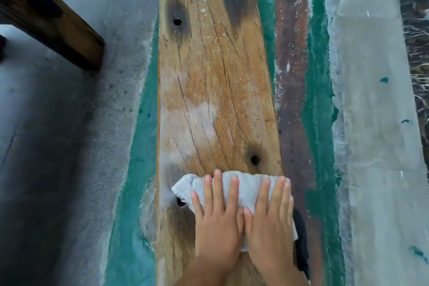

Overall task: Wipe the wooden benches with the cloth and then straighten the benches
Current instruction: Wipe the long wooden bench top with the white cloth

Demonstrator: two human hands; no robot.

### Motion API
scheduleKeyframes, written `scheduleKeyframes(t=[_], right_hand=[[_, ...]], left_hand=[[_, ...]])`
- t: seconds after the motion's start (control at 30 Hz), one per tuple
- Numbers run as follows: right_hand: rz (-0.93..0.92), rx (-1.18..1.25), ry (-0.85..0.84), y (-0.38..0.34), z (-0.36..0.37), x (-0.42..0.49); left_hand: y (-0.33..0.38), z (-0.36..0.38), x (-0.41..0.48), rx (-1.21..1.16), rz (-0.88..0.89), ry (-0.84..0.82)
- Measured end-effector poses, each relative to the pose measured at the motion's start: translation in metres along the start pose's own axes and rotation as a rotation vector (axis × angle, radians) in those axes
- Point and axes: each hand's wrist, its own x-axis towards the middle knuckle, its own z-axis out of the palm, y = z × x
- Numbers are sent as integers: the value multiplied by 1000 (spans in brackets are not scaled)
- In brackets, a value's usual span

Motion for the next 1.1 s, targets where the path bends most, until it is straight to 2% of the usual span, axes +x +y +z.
scheduleKeyframes(t=[0.1, 0.23, 0.4, 0.7, 1.1], right_hand=[[2, 42, 39, 2, 7, 10], [-10, 53, 68, 0, -4, 67], [-25, 33, 121, -27, -41, 190], [-64, 56, 207, -72, -91, 385], [-144, -3, 218, -131, -169, 647]], left_hand=[[0, 3, 12, -66, -41, 60], [-14, -10, 70, -12, 39, 72], [-26, -43, 190, 30, -33, 171], [-44, -116, 376, 0, -139, 184], [-68, -215, 622, -17, -226, 226]])
